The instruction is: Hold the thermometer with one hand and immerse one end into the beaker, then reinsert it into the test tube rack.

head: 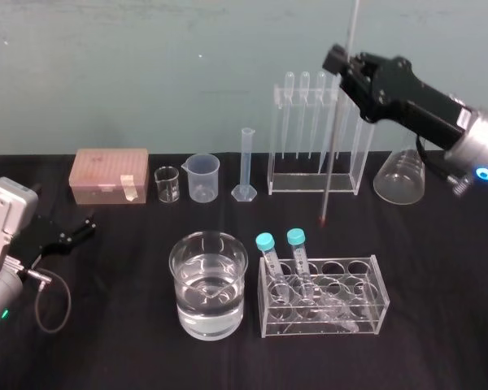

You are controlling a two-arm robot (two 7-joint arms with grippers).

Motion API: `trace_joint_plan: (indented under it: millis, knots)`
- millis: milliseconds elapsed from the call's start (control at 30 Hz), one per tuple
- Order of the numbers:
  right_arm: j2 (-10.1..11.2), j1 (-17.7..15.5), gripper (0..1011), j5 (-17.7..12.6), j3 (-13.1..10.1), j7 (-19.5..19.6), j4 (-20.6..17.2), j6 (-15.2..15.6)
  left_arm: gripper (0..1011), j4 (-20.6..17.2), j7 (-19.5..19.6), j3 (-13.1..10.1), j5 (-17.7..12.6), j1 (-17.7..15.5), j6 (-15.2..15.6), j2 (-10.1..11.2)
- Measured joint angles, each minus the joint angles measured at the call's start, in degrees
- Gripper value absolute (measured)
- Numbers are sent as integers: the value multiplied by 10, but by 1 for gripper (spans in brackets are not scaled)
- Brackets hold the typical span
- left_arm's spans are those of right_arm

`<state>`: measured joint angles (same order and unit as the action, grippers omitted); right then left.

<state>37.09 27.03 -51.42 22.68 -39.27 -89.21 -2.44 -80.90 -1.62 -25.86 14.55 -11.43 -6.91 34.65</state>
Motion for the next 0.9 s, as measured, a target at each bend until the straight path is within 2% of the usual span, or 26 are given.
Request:
trace_joint_plan:
  millis: [100, 333, 900]
  knots:
    - [14, -25, 56, -3, -7, 6, -14, 9, 1008, 0, 0, 0, 0, 0, 0, 0]
    - [25, -51, 56, -2, -11, 6, -23, 14, 1008, 0, 0, 0, 0, 0, 0, 0]
    - [8, -58, 57, 37, 5, -5, 12, -2, 1008, 0, 0, 0, 0, 0, 0, 0]
